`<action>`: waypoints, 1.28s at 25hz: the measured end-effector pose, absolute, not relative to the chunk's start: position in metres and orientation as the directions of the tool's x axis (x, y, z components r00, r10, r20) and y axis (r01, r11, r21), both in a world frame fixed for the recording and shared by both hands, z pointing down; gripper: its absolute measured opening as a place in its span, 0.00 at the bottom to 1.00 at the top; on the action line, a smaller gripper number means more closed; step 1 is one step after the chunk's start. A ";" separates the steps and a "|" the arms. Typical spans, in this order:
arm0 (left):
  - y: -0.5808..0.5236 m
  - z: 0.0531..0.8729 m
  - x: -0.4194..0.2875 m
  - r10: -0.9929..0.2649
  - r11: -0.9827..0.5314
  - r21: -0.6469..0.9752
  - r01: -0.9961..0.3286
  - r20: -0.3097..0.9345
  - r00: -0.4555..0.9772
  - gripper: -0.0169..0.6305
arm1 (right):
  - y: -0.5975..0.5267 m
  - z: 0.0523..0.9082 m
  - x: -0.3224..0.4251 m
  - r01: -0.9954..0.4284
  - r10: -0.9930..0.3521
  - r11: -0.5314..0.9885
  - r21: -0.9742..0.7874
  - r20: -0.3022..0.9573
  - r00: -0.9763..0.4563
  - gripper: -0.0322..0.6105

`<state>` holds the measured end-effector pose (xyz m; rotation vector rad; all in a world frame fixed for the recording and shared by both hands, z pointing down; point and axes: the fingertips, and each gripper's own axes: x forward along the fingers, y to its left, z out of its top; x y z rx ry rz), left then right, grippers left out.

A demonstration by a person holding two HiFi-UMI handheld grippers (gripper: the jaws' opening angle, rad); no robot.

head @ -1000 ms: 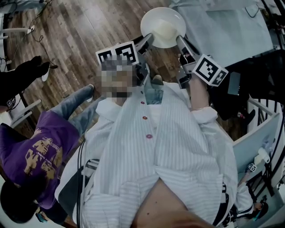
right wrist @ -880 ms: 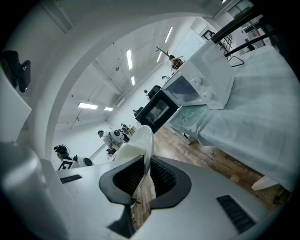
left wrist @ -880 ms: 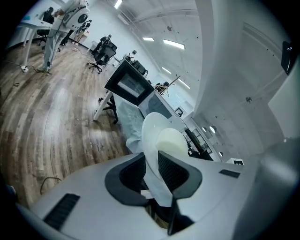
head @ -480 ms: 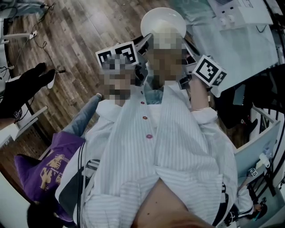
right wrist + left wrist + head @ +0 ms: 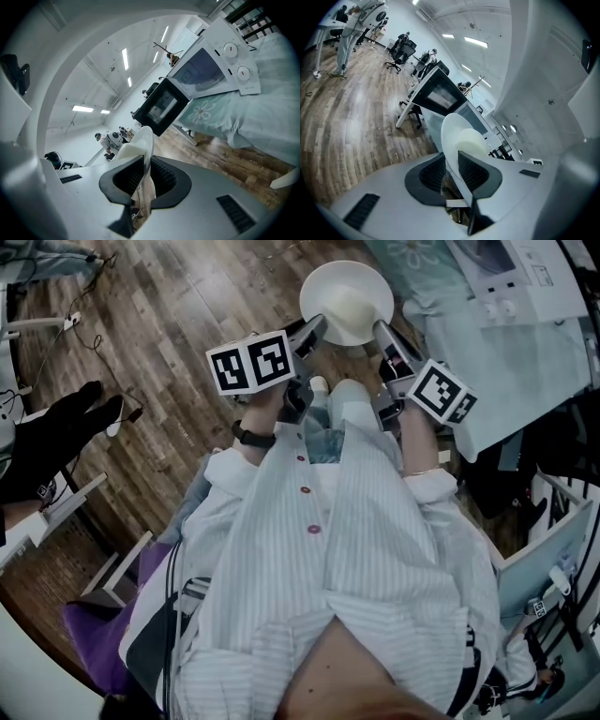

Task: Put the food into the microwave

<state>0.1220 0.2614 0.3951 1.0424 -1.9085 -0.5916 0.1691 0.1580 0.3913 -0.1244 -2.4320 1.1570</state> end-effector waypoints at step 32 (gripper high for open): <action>0.164 0.405 -0.047 -0.871 0.468 0.725 -0.505 0.475 -0.126 0.15 | 0.070 0.404 0.018 -0.243 0.132 0.597 -0.765 0.392 -0.910 0.15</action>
